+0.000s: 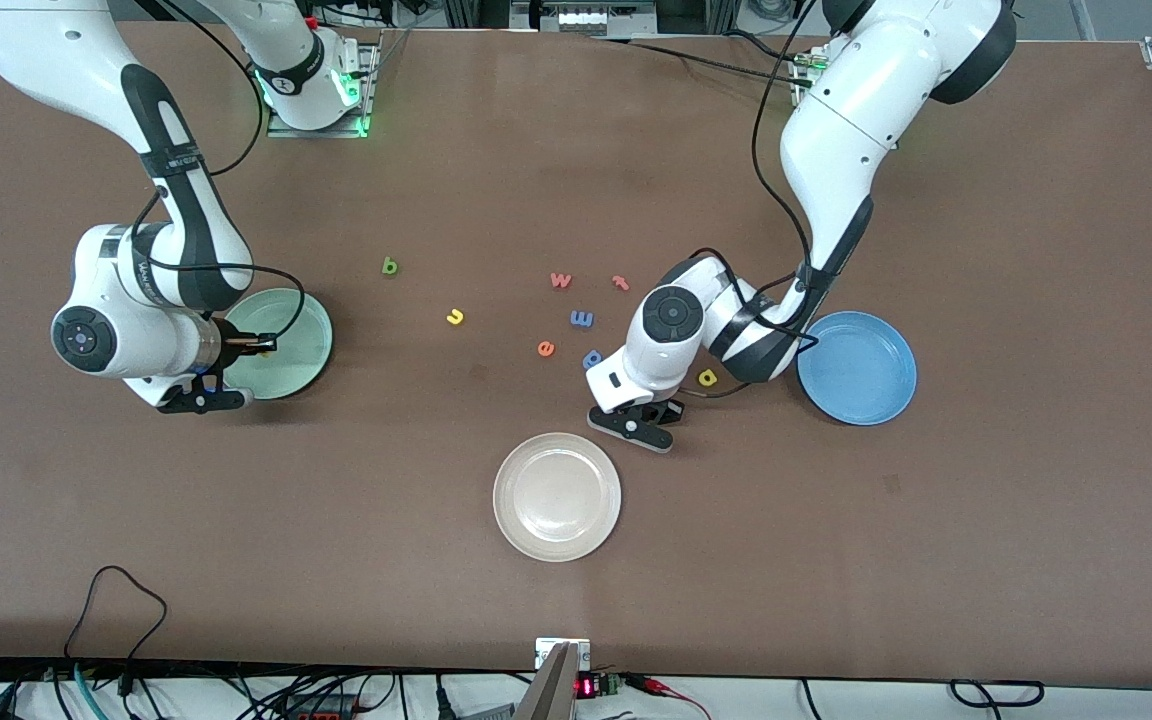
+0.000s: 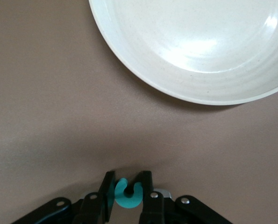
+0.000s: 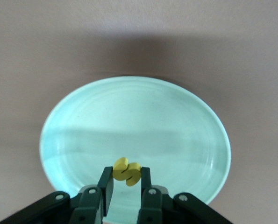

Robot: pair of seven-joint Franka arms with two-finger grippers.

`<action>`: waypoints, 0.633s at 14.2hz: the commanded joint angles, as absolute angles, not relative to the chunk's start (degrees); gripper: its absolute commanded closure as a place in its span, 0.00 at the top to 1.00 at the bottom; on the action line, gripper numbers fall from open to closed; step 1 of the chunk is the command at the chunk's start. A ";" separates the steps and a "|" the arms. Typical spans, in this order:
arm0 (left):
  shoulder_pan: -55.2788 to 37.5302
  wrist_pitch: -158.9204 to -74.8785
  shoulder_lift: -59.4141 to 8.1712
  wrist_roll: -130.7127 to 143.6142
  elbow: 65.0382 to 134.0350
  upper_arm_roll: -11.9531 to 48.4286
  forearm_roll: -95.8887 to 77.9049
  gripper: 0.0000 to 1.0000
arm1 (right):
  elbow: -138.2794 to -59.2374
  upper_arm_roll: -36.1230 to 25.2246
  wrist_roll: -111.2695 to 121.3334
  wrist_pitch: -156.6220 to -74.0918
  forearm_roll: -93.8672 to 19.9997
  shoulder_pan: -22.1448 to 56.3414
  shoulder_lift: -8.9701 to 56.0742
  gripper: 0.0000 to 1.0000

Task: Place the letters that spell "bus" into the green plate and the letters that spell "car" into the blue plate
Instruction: 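Carry the yellow s over the green plate with the right gripper, then release the s on the green plate while the left gripper places c on blue plate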

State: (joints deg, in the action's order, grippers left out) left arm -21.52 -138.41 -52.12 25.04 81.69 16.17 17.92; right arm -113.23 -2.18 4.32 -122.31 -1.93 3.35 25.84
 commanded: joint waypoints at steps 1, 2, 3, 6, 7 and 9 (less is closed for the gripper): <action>-21.53 -137.12 -50.55 25.31 83.32 16.08 19.34 0.22 | -120.66 -1.14 4.83 -129.44 -1.76 3.25 23.64 0.34; -21.53 -134.24 -49.58 25.23 82.62 16.17 19.34 0.21 | -120.59 -1.23 4.57 -129.64 -1.76 3.34 23.64 0.77; -21.45 -130.55 -47.48 25.22 82.18 16.35 19.34 0.21 | -119.98 -1.14 3.87 -129.46 -1.84 3.17 23.38 1.00; -20.48 -120.80 -41.68 25.22 82.09 16.44 18.72 0.21 | -114.54 -0.88 3.78 -121.07 -2.11 3.51 21.46 1.00; -19.35 -117.02 -40.09 25.05 82.18 16.44 18.72 0.21 | -112.96 -0.53 3.61 -118.15 -2.11 4.21 20.49 1.00; -17.50 -109.46 -37.54 22.70 82.62 16.44 18.72 0.21 | -113.02 -0.53 1.85 -116.46 -2.20 7.89 18.82 1.00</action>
State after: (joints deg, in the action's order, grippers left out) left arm -19.78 -114.90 -41.07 24.80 80.37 16.13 17.92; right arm -112.89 -0.83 4.10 -118.98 -1.98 4.62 21.43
